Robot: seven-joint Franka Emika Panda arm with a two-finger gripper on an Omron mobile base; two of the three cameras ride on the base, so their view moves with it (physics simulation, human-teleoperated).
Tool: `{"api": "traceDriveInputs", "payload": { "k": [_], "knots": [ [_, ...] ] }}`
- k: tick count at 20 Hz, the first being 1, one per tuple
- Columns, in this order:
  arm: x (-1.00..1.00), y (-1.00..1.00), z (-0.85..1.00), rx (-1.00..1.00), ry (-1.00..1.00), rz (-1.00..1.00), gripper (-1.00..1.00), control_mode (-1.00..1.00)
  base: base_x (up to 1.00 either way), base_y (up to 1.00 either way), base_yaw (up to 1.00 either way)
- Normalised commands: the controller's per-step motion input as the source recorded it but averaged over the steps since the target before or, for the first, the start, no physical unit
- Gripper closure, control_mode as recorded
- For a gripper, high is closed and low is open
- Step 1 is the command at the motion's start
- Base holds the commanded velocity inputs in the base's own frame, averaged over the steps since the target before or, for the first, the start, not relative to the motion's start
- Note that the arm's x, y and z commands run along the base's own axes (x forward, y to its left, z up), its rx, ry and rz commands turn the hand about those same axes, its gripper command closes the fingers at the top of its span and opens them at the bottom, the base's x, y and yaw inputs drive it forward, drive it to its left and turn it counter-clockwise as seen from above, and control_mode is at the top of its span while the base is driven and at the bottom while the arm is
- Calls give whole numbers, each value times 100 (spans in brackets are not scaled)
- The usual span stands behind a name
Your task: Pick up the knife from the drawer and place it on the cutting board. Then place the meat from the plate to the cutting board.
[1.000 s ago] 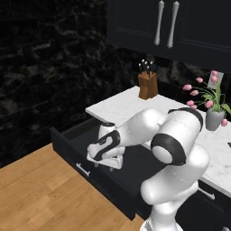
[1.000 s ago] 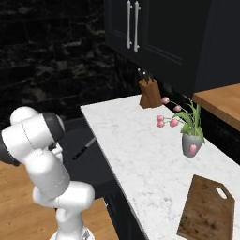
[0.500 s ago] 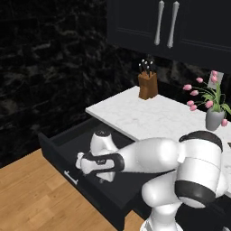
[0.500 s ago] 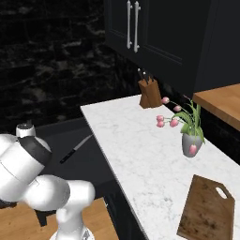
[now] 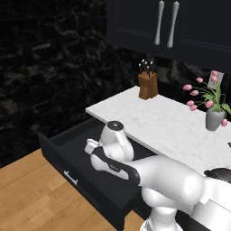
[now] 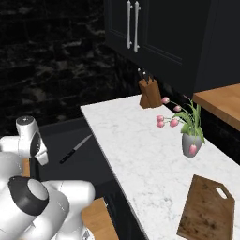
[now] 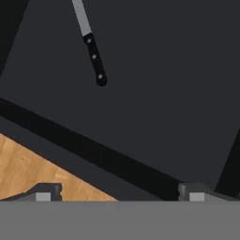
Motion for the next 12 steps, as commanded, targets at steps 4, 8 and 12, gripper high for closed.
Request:
{"api": "traceDriveInputs", "payload": {
  "k": [4, 8, 12],
  "knots": [
    [56, -24, -9, -15, -1, 0, -100, -100, 0, 0, 0],
    [57, 0, -9, -18, 0, 0, -100, -100, 0, 0, 0],
    [35, -8, 0, -6, 0, 0, -100, -100, 0, 0, 0]
  ]
}}
